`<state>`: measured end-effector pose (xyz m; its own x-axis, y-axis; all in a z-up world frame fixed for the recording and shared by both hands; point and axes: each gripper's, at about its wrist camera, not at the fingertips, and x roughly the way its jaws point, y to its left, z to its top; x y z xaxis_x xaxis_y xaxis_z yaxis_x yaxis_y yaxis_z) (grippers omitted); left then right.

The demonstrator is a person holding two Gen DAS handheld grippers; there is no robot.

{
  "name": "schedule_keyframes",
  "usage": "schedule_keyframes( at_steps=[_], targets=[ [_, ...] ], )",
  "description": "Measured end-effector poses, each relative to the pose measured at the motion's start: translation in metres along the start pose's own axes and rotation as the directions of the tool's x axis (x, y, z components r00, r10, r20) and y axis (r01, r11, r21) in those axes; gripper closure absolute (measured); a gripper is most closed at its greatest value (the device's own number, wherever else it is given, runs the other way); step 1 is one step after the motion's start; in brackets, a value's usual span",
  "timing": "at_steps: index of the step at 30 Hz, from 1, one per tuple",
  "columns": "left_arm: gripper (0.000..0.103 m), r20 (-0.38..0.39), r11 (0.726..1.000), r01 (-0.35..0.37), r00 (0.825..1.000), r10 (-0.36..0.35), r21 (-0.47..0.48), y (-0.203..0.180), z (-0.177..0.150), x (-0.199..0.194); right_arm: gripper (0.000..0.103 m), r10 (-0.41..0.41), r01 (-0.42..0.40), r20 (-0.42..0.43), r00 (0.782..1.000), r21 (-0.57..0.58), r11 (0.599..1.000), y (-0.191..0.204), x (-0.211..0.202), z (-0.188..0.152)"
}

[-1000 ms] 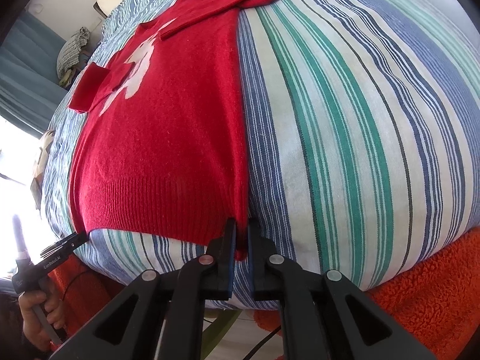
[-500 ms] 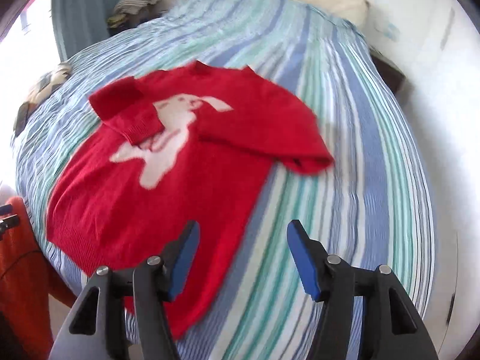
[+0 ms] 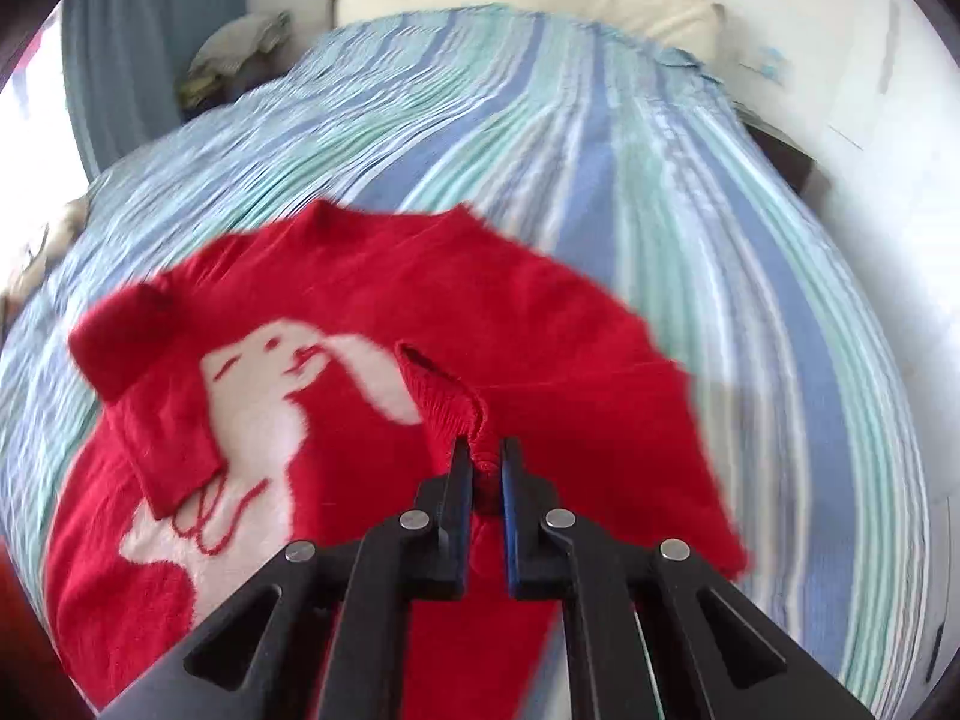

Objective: Fold small clothes

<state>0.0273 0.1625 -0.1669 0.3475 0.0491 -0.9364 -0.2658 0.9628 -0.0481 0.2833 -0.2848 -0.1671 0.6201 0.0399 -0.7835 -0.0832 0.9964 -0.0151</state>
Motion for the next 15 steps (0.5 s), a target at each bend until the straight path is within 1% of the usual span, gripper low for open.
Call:
schedule_keyframes(
  at_steps=[2, 3, 5, 7, 8, 10, 13, 15],
  targets=[
    [0.027, -0.013, 1.0, 0.013, 1.0, -0.014, -0.014, 0.002, 0.001, 0.004, 0.096, -0.051, 0.046, 0.035, 0.998, 0.133, 0.99, -0.057, -0.031, -0.011],
    [0.027, -0.016, 1.0, 0.021, 1.0, -0.021, -0.014, 0.001, 0.003, 0.005, 0.096, -0.086, 0.075, 0.043, 0.995, 0.208, 0.975, -0.09, -0.046, -0.021],
    [0.027, -0.013, 0.999, 0.036, 0.999, -0.036, -0.001, -0.006, 0.007, 0.007, 0.096, -0.153, 0.13, 0.04, 0.987, 0.34, 0.931, -0.15, -0.074, -0.047],
    [0.027, -0.009, 0.998, 0.052, 0.999, -0.051, 0.029, -0.018, 0.009, 0.008, 0.096, -0.204, 0.182, 0.007, 0.979, 0.422, 0.888, -0.195, -0.092, -0.074],
    [0.027, -0.009, 0.997, 0.06, 0.998, -0.06, 0.049, -0.026, 0.01, 0.009, 0.096, -0.223, 0.207, -0.019, 0.975, 0.449, 0.869, -0.212, -0.097, -0.089],
    [0.027, -0.013, 0.993, 0.075, 0.997, -0.074, 0.093, -0.044, 0.011, 0.01, 0.096, -0.225, 0.22, -0.052, 0.973, 0.504, 0.836, -0.238, -0.1, -0.113],
    [0.028, -0.014, 0.984, 0.089, 0.996, -0.087, 0.153, -0.066, 0.009, 0.006, 0.096, -0.182, 0.191, -0.078, 0.98, 0.614, 0.766, -0.259, -0.096, -0.147],
    [0.027, -0.005, 0.98, 0.084, 0.996, -0.084, 0.181, -0.075, 0.008, 0.001, 0.096, -0.175, 0.182, -0.076, 0.982, 0.657, 0.732, -0.268, -0.096, -0.157]
  ],
)
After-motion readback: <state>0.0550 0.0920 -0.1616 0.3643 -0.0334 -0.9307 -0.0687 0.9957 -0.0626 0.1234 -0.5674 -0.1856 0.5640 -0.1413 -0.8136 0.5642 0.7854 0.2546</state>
